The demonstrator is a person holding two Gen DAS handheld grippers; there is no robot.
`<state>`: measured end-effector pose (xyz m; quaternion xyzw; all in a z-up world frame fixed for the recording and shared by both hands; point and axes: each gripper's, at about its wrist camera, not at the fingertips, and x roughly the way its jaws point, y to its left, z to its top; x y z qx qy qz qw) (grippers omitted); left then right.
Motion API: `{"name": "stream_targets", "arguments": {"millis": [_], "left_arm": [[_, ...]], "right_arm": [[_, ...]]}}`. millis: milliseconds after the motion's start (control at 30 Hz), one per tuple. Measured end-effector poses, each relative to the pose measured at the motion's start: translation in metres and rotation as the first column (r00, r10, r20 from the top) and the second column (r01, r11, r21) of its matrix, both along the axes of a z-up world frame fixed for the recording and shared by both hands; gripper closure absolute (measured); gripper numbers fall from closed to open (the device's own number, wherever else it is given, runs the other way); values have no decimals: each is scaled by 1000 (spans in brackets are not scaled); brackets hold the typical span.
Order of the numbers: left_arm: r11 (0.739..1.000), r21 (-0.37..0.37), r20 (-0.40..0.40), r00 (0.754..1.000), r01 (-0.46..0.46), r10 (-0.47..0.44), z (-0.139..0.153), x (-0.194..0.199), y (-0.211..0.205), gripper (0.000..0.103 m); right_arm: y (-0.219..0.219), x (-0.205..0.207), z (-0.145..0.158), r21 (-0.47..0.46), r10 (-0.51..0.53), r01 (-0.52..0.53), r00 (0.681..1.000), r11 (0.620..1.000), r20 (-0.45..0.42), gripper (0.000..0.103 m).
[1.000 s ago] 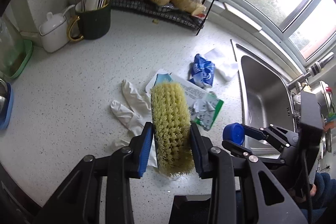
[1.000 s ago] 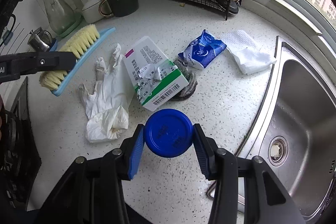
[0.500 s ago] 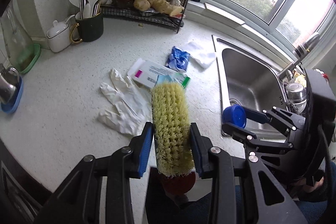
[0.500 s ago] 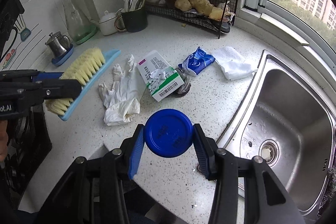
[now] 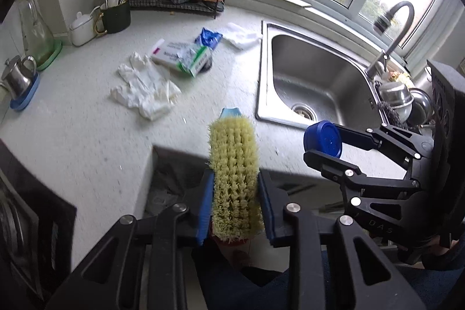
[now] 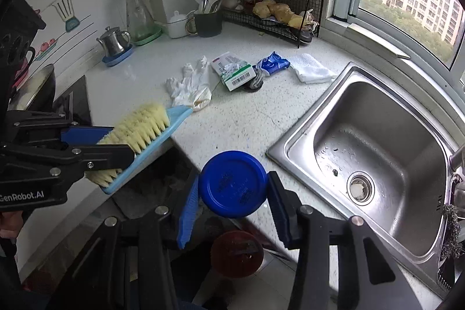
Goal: Collect trash
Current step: 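Lift the lid and brush and carry them down toward the red bucket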
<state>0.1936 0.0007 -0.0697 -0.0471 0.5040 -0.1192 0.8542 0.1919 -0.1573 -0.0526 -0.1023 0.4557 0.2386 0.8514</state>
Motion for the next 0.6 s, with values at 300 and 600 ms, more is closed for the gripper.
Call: {"name": "stream_targets", "arguments": {"millis": [300,600], "left_arm": [[1000,-3,-73,997,5,-5,-22,-59,-37,76],[1000,2,-177,984,16,-15,-68,-85,-50,76]], "right_arm": [[-21,-52,-11,-12,7,-7,999,1000,-51,60],[-28,-74,-52,-36,-6,0,987,999,-159,60]]}}
